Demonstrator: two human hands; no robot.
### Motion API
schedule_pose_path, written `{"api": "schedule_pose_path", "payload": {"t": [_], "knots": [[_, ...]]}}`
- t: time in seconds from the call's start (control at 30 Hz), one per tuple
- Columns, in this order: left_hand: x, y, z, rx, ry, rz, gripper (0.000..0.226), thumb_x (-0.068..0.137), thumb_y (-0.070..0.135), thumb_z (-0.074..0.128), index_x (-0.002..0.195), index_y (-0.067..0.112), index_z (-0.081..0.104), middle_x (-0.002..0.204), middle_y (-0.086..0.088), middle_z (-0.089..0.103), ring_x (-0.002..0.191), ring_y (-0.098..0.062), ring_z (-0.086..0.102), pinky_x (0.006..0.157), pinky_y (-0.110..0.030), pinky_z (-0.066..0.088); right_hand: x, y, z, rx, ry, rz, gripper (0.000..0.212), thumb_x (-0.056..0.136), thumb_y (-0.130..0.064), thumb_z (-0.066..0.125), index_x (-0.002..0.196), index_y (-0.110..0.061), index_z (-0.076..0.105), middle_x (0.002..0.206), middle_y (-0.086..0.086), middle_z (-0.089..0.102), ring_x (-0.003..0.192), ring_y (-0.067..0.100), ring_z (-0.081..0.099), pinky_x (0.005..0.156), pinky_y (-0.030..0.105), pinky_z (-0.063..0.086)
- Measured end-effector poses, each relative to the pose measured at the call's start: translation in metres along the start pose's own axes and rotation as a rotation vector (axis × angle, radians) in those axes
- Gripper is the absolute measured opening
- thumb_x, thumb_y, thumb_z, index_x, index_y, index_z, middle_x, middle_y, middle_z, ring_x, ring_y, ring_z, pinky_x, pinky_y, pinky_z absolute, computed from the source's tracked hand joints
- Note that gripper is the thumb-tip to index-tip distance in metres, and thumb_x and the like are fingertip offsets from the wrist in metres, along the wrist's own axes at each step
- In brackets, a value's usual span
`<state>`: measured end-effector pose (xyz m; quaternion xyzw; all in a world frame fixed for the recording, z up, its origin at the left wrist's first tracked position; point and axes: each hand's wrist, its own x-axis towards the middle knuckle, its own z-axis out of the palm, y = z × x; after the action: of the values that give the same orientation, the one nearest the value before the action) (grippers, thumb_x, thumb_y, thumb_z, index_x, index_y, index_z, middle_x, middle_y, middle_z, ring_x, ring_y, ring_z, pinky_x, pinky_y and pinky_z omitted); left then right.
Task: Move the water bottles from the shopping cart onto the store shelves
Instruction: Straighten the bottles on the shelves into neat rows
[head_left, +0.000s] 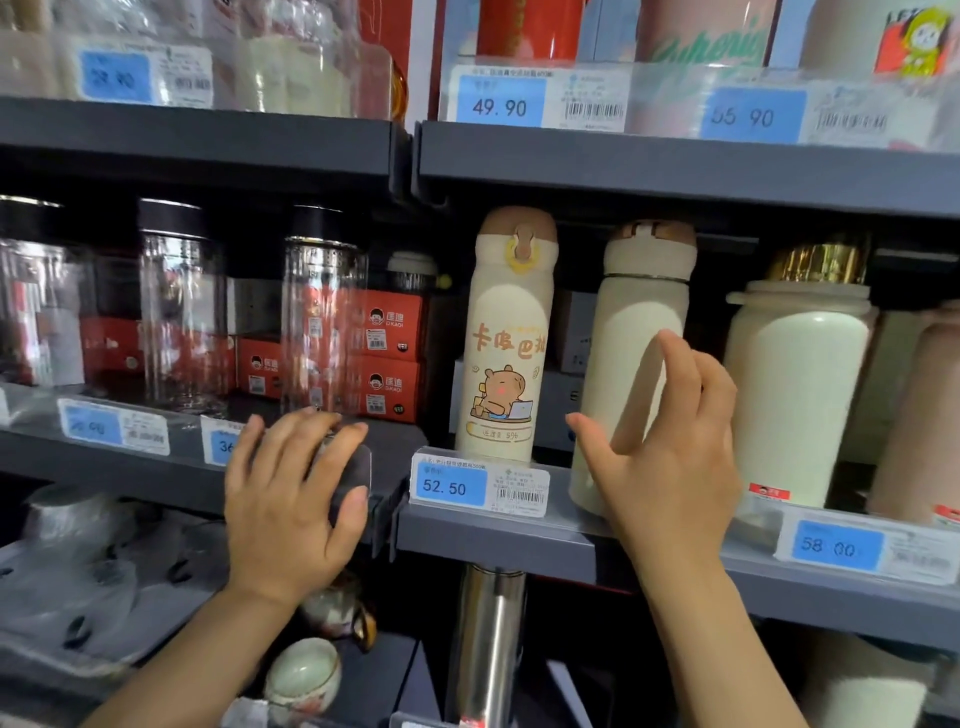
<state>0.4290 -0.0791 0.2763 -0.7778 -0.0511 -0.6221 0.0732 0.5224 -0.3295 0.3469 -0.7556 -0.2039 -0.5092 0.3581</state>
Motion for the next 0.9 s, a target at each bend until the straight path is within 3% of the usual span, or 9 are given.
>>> {"api": "schedule_pose_path", "payload": {"t": [0.2,0.4,0.6,0.73,0.9], "knots": [[-0.0005,0.0009,-0.0005,0.000,-0.012,-0.006,0.040,0.089,0.033,0.038,0.121,0.014,0.054,0.114,-0.016,0.062,0.115,-0.033,0.051,0.110,-0.050,0.024,-0.0001,0.0005,0.0021,-0.004,-0.041,0.036,0.089,0.072,-0.034,0.079,0.143,-0.026,0.026,0.138,0.010,0.042,0.106,0.038,0.055,0.067,0.033,0.036],[0.0006,0.0020,-0.0014,-0.003,-0.019,-0.013,0.040,0.090,0.034,0.037,0.120,0.013,0.054,0.113,-0.017,0.063,0.115,-0.034,0.051,0.108,-0.053,0.027,-0.0021,-0.0003,-0.0045,0.122,-0.040,0.017,0.095,0.075,-0.023,0.072,0.146,-0.037,0.011,0.145,0.005,0.043,0.105,0.037,0.058,0.070,0.033,0.036],[0.0015,0.0028,-0.0028,-0.009,-0.028,-0.021,0.040,0.090,0.034,0.037,0.120,0.013,0.053,0.113,-0.018,0.064,0.115,-0.033,0.051,0.107,-0.054,0.028,0.0003,-0.0023,-0.0021,0.011,-0.059,0.033,0.102,0.070,-0.039,0.079,0.146,-0.036,0.011,0.140,0.012,0.040,0.112,0.035,0.049,0.065,0.040,0.045],[0.0020,0.0030,-0.0036,-0.017,-0.031,-0.017,0.041,0.090,0.033,0.037,0.121,0.013,0.053,0.116,-0.017,0.063,0.117,-0.033,0.050,0.108,-0.054,0.027,0.0010,0.0006,-0.0013,0.024,-0.057,0.056,0.103,0.068,-0.034,0.082,0.145,-0.033,0.015,0.130,0.013,0.042,0.108,0.034,0.048,0.065,0.033,0.035],[0.0016,0.0025,-0.0033,-0.028,-0.045,-0.003,0.045,0.096,0.037,0.031,0.131,0.015,0.049,0.133,-0.014,0.056,0.127,-0.034,0.044,0.113,-0.051,0.021,-0.0012,0.0012,-0.0036,0.067,-0.115,0.037,0.094,0.075,-0.031,0.072,0.144,-0.039,0.009,0.140,0.005,0.044,0.111,0.032,0.053,0.069,0.033,0.033]]}}
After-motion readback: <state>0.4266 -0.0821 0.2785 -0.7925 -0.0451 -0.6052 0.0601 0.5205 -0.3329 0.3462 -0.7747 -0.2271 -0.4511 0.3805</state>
